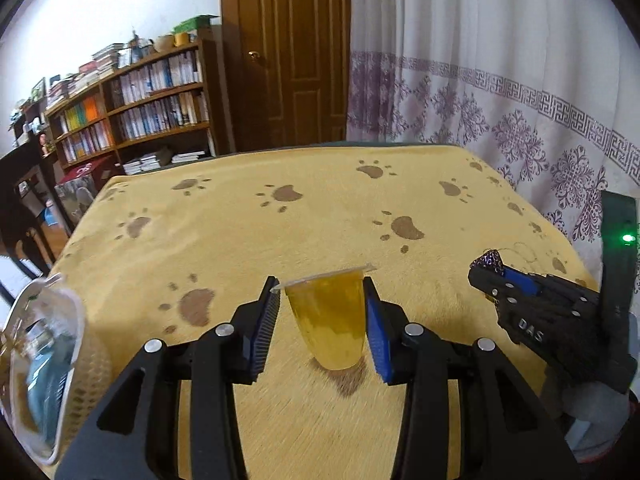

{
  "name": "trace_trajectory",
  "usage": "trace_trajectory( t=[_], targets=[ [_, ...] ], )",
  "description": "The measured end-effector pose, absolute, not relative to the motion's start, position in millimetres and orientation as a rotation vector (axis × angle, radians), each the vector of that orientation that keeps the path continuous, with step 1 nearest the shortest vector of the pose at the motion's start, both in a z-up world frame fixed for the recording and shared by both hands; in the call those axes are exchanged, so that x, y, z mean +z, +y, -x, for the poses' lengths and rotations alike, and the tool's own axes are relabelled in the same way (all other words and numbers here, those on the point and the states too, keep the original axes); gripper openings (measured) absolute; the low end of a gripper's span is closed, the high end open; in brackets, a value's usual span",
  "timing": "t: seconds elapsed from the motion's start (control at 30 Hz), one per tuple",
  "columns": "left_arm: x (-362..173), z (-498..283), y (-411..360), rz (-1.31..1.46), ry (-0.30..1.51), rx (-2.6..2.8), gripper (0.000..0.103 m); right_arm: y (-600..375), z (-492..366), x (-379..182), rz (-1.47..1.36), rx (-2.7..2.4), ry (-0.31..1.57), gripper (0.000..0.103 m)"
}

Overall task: Organize snacks
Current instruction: 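Carry the jelly cup with the left tool into the basket and open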

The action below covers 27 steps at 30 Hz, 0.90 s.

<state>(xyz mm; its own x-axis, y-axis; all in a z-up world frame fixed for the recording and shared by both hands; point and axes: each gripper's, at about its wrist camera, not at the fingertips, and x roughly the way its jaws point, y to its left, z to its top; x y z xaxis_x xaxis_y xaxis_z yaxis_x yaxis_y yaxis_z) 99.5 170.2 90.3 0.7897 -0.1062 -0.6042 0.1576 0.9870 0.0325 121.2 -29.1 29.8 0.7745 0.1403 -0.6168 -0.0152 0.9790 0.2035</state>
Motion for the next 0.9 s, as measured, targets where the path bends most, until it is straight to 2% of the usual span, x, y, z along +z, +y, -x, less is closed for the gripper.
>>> trace_trajectory(
  t=[0.27, 0.9],
  targets=[
    [112.0, -54.3, 212.2, -0.066, 0.590, -0.068, 0.042, 13.8, -94.9, 47.9, -0.062, 0.112, 0.623, 0.027],
    [134.8, 12.6, 298.1, -0.015, 0.533, 0.064, 0.042, 97.9, -34.1, 65.4, 0.047, 0.273, 0.592, 0.027]
  ],
)
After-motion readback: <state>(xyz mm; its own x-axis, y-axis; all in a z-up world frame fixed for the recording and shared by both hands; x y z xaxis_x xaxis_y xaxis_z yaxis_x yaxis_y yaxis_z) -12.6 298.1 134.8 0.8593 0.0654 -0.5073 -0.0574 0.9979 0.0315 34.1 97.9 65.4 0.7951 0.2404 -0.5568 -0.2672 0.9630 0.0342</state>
